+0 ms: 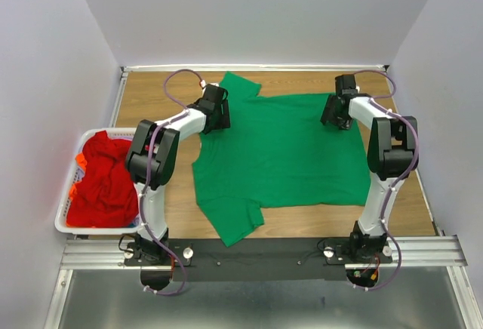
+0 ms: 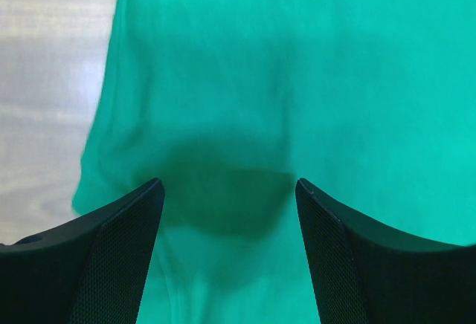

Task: Fold and stack the t-shirts
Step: Flatten the tshirt out

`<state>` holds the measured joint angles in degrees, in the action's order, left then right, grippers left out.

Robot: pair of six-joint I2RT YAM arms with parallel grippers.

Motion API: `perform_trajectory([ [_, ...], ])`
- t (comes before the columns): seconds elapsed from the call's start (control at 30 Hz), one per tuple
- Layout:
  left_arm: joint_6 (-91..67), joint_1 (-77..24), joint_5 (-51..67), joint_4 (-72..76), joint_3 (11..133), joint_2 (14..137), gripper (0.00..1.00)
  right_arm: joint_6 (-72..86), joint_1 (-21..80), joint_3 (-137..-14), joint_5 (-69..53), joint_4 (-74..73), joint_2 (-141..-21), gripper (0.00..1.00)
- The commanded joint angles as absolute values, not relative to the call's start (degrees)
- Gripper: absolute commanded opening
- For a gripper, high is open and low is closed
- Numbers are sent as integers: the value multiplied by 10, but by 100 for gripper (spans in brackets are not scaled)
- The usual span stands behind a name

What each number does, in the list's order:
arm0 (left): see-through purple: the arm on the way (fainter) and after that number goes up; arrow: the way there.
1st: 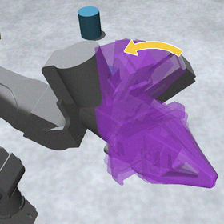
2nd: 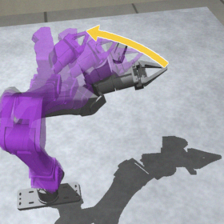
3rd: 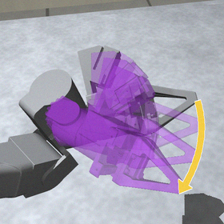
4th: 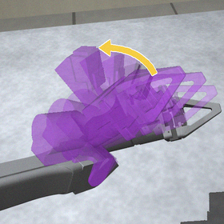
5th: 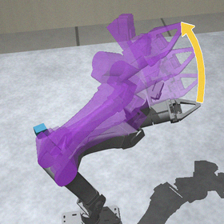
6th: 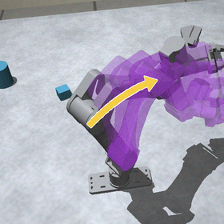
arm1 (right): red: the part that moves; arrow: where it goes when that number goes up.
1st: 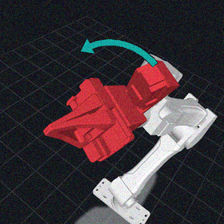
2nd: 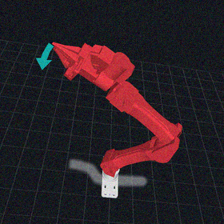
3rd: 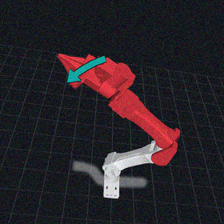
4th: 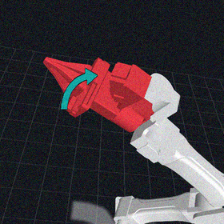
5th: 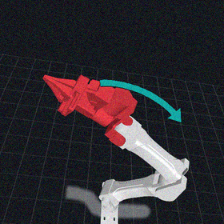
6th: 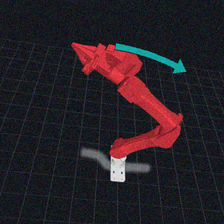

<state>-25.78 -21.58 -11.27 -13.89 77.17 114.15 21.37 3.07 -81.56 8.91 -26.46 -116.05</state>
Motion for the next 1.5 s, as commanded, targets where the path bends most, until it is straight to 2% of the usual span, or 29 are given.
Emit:
perform_trajectory([
  [0.0, -249, -202, -100, -166, 825, 1187, 79, 199, 13, -866, 88, -239, -1216, 69],
  [0.37, -246, -173, -95, -239, 1033, 1322, 79, 176, 4, -1005, 76, -238, -1315, 70],
  [0.57, -225, -167, -125, -259, 1091, 1293, 79, 168, 4, -999, 73, -240, -1267, 74],
  [0.7, -235, -167, -142, -249, 998, 1180, 79, 184, 4, -906, 101, -243, -1142, 79],
  [0.87, -266, -179, -150, -247, 778, 984, 79, 212, 3, -755, 115, -265, -1003, 79],
  [1.03, -306, -209, -144, -279, 597, 836, 79, 229, 3, -674, 138, -311, -894, 78],
  [1.2, -366, -271, -123, -321, 515, 778, 76, 260, 3, -608, 146, -334, -780, 77],
  [1.47, -437, -336, -95, -323, 457, 797, 61, 281, 3, -556, 150, -339, -710, 76],
])
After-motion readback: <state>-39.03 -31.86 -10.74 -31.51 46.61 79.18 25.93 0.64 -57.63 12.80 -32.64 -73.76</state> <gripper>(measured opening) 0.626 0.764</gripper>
